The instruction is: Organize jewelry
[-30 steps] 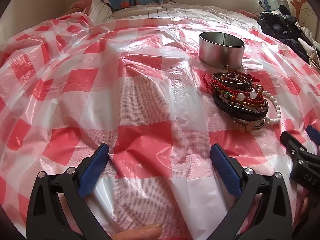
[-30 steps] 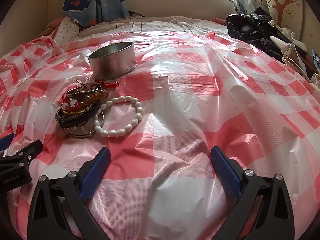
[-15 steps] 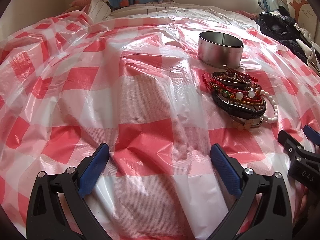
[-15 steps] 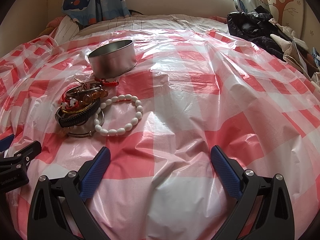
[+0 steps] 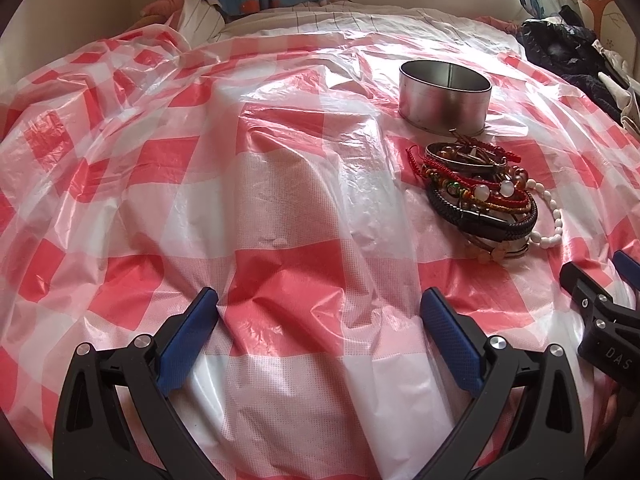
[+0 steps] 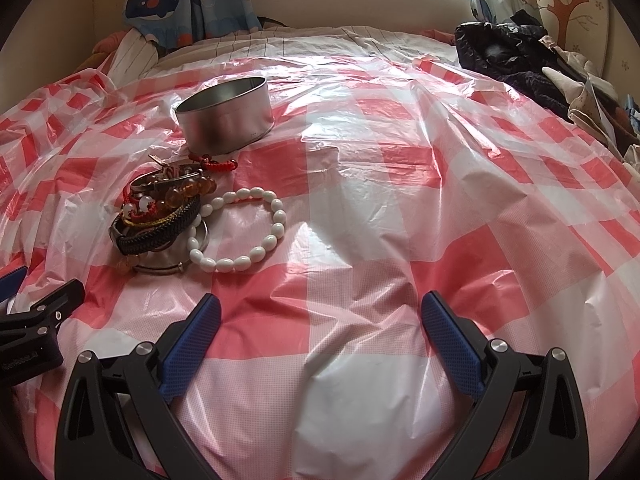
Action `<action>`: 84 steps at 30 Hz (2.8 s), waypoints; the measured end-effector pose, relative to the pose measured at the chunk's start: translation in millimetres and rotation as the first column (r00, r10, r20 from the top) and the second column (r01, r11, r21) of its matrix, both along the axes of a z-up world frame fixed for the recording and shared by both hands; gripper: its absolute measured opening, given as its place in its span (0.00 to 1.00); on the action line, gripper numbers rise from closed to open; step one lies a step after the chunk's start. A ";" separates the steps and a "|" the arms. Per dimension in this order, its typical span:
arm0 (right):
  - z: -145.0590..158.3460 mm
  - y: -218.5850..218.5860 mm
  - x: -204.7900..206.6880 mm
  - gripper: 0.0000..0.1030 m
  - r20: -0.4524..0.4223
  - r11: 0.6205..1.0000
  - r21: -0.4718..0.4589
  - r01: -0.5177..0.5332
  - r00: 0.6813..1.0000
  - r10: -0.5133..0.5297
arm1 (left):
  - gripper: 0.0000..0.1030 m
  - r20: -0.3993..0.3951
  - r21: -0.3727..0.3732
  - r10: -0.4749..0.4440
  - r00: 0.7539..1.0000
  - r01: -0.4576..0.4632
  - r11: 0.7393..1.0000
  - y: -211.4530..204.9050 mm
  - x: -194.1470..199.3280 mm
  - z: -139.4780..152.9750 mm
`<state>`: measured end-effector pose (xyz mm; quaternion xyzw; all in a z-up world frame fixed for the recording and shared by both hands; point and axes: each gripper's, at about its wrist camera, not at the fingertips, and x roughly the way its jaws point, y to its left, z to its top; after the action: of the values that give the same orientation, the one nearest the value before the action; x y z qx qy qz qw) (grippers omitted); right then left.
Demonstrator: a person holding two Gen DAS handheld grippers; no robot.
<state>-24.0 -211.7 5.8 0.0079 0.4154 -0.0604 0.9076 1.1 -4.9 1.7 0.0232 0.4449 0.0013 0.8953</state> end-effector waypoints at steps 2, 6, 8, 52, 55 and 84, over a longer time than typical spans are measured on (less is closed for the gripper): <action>-0.3 0.8 0.4 0.93 -0.001 1.000 -0.004 0.000 1.000 0.000 | 0.94 -0.002 0.004 0.002 1.000 -0.002 1.000 -0.3 0.9 0.1; -0.7 2.5 0.8 0.93 -0.002 1.000 -0.011 0.001 1.000 -0.001 | 0.94 -0.005 0.007 0.004 1.000 -0.004 1.000 -0.5 1.9 -0.1; -0.7 2.2 0.9 0.93 -0.003 1.000 -0.012 0.001 1.000 -0.001 | 0.94 -0.005 0.008 0.005 1.000 -0.005 1.000 -0.2 2.3 -0.2; 0.7 2.0 0.7 0.93 0.006 1.000 -0.005 -0.003 1.000 0.003 | 0.94 -0.009 -0.003 0.006 1.000 -0.006 1.000 4.7 3.4 2.8; 10.6 0.0 -6.8 0.93 0.061 0.999 0.027 -0.023 0.998 0.021 | 0.94 0.028 -0.064 0.016 0.999 -0.014 0.998 14.6 1.8 11.1; 24.1 4.4 110.7 0.09 -0.015 0.848 0.374 -0.375 0.912 0.410 | 0.93 0.163 -0.008 -0.195 0.967 0.199 0.980 -9.9 44.3 60.7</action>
<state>86.7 -207.3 29.9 0.0875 0.4544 0.2041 0.8627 45.4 -14.7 62.3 0.0563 0.3665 -0.0911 0.9242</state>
